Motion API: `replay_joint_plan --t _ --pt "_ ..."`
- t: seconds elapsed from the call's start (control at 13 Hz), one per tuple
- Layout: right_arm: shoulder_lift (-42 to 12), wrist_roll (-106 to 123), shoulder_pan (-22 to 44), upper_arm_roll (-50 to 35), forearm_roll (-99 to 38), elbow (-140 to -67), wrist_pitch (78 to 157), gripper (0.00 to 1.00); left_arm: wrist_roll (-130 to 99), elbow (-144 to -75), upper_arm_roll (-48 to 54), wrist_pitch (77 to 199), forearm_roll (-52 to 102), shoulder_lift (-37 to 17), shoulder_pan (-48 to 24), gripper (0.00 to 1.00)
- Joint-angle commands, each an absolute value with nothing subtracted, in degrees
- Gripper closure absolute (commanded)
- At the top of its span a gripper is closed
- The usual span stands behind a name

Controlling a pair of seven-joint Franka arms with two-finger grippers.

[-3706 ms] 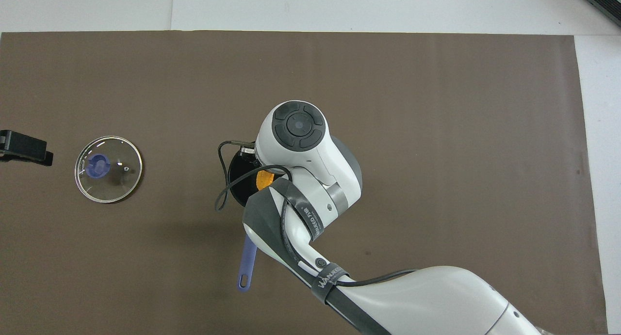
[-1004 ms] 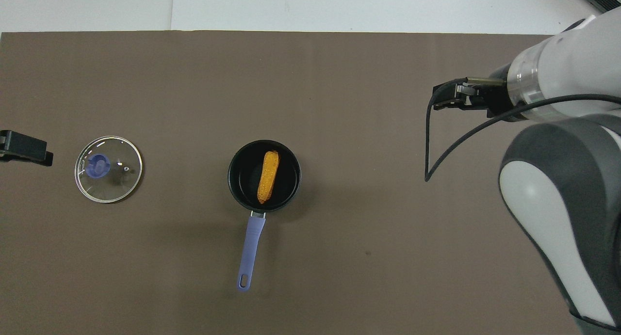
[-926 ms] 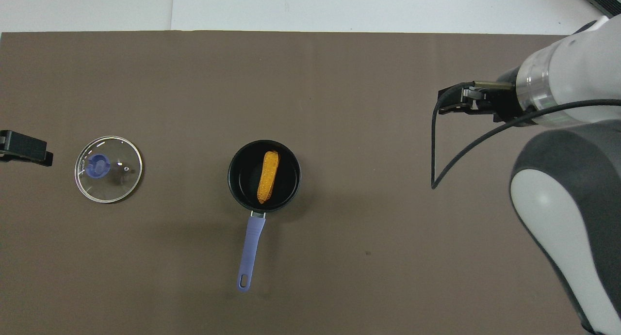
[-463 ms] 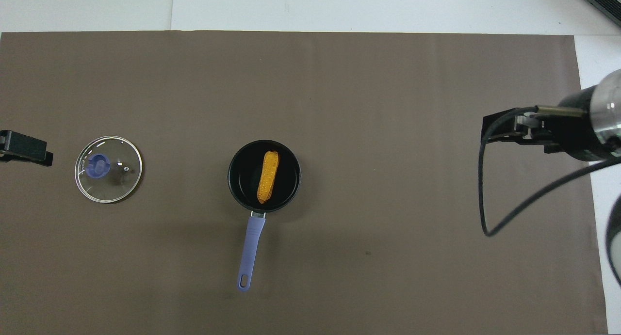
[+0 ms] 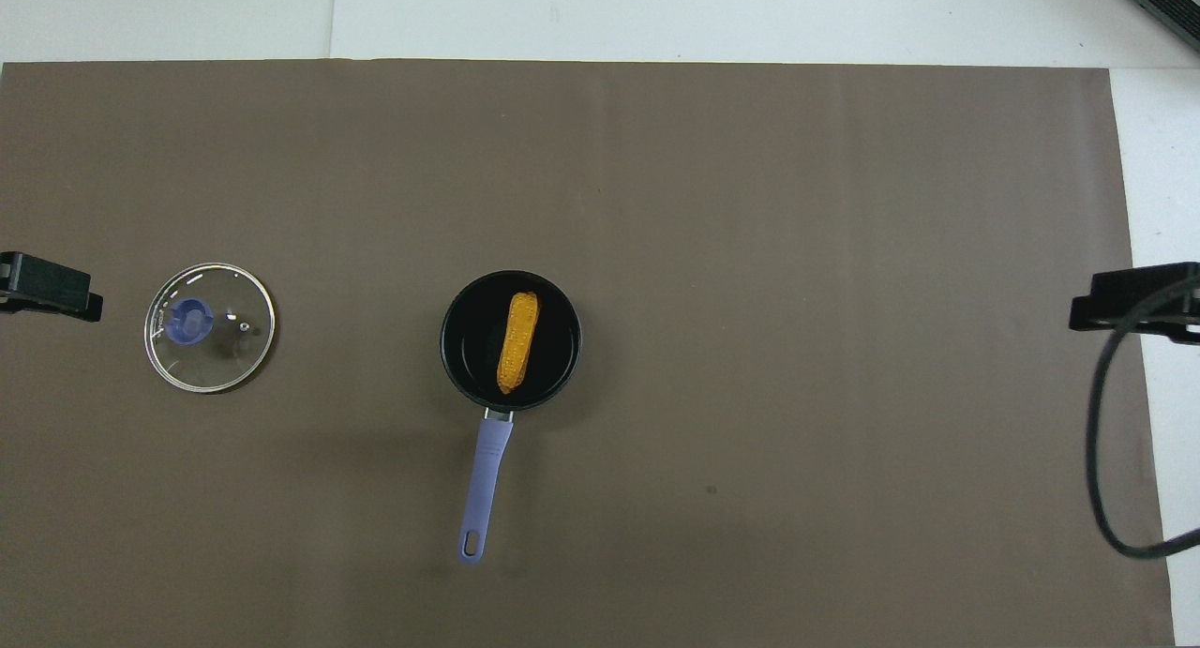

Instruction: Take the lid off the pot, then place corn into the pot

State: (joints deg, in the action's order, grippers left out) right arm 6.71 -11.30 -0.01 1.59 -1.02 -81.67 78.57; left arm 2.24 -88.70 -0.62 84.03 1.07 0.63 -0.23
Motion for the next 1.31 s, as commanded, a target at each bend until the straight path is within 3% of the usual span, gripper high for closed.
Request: replay_joint_plan --t 0.0,0.31,1.24 --pt "7.30 -5.81 -0.70 2.11 -0.79 -84.63 79.54 0.00 1.84 -88.77 -0.53 83.23 1.05 1.23 0.00 0.00" --pt "6.51 -6.23 -0.70 2.20 -0.88 -88.76 84.28 0.00 1.84 -88.77 -0.53 83.23 1.05 1.23 0.00 0.00" --pt "5.80 -6.33 -1.41 2.37 -0.79 -89.38 84.20 0.00 1.84 -88.77 -0.53 83.23 1.05 1.23 0.00 0.00"
